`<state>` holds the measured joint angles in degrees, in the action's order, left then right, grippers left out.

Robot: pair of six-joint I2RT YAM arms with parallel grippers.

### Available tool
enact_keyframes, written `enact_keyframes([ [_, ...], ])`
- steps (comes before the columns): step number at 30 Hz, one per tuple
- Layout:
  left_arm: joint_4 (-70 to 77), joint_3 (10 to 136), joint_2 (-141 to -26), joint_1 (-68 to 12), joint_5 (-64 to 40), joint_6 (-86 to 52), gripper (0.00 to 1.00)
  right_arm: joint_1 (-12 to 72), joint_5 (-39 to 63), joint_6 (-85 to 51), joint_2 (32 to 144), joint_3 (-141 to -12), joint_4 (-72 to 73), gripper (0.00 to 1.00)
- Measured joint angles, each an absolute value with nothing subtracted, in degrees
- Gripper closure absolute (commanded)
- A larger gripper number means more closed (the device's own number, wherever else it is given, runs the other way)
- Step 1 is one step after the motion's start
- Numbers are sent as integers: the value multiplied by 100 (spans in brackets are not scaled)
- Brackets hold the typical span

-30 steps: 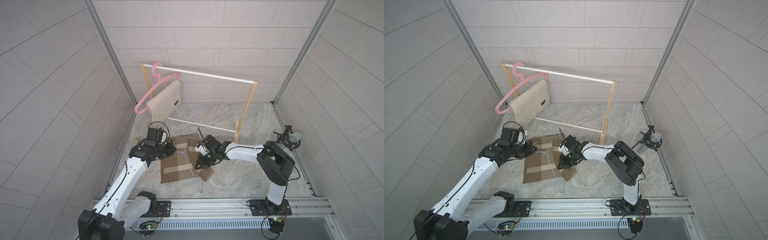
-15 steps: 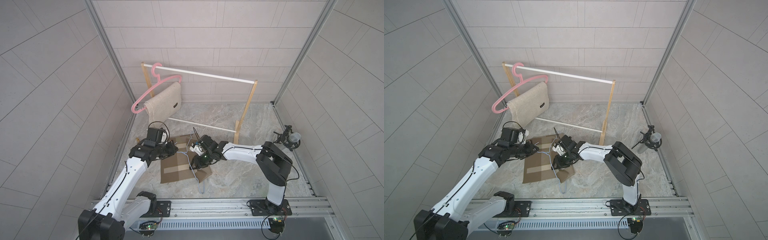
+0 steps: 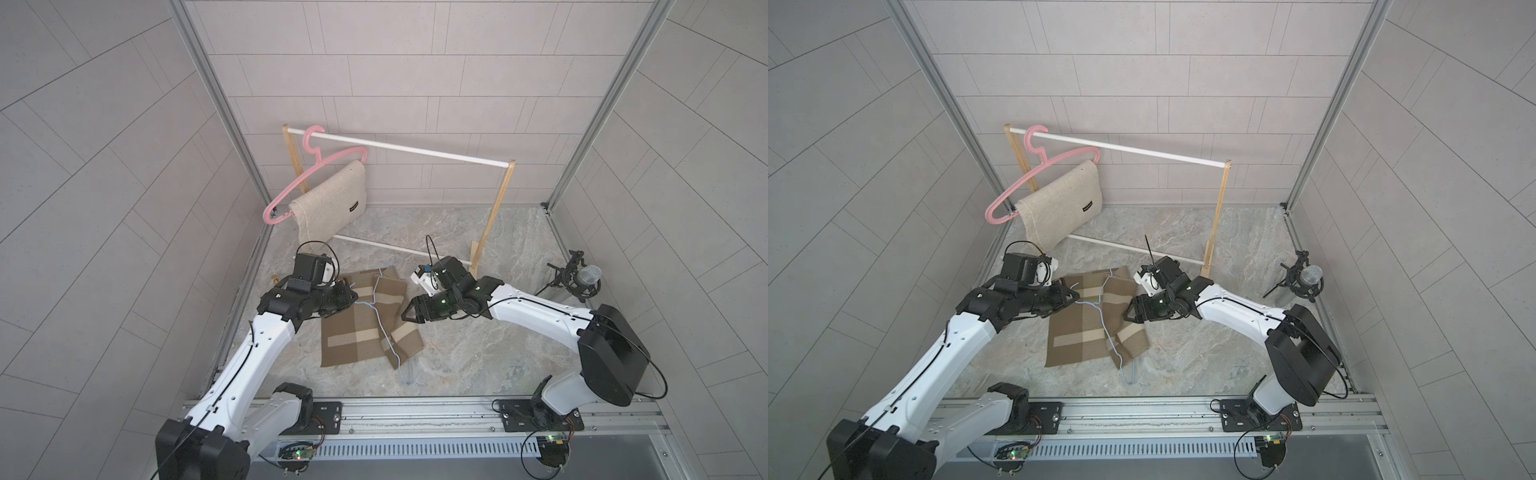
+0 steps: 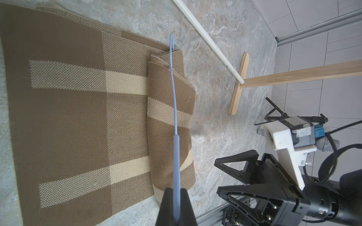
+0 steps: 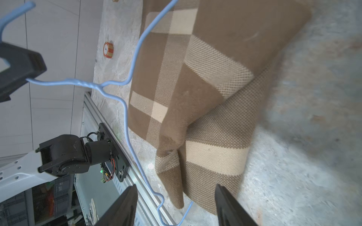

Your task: Hang the scarf on the hanger

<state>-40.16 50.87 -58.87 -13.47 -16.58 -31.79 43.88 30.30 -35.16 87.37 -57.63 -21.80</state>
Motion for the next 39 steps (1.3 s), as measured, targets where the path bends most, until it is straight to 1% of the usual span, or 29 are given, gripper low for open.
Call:
enact_keyframes([
  [6, -4034, 5177, -6001, -1352, -1671, -3197, 100, 4851, 3240, -3487, 9362, -6309, -1949, 35],
  [8, -4032, 5218, -6036, -1356, -1680, -3197, 100, 4958, 3271, -3474, 9662, -6552, -1920, 41],
  [11, -4032, 5236, -6049, -1356, -1693, -3197, 100, 5037, 3301, -3470, 10092, -6936, -1909, 47],
  [15, -4060, 5264, -6053, -1358, -1686, -3181, 97, 5039, 3280, -3524, 10403, -7223, -1881, 70],
  [16, -4097, 5301, -6058, -1358, -1671, -3155, 94, 5030, 3264, -3500, 10422, -7242, -1857, 78],
  [18, -4163, 5367, -6058, -1358, -1636, -3098, 84, 4998, 3245, -3577, 10425, -7227, -1833, 89],
  [20, -4209, 5428, -6053, -1358, -1601, -3022, 71, 4954, 3245, -3673, 10412, -7155, -1719, 96],
  [21, -4222, 5461, -6038, -1358, -1575, -2980, 66, 4925, 3262, -3723, 10390, -7072, -1653, 99],
  [25, -4307, 5540, -5839, -1356, -1387, -2926, 45, 4755, 3376, -3983, 10156, -6573, -1310, 100],
  [28, -4442, 5583, -5496, -1352, -1170, -2884, 33, 4604, 3527, -4198, 9907, -6206, -958, 100],
  [30, -4525, 5596, -5242, -1350, -991, -2891, 30, 4504, 3623, -4386, 9723, -5975, -672, 100],
  [34, -4709, 5577, -4836, -1350, -784, -2884, 28, 4272, 3780, -4882, 9384, -5384, 99, 100],
  [39, -4611, 4882, -4611, -1350, -1044, -2923, 28, 4047, 3889, -5323, 9168, -4886, 753, 100],
])
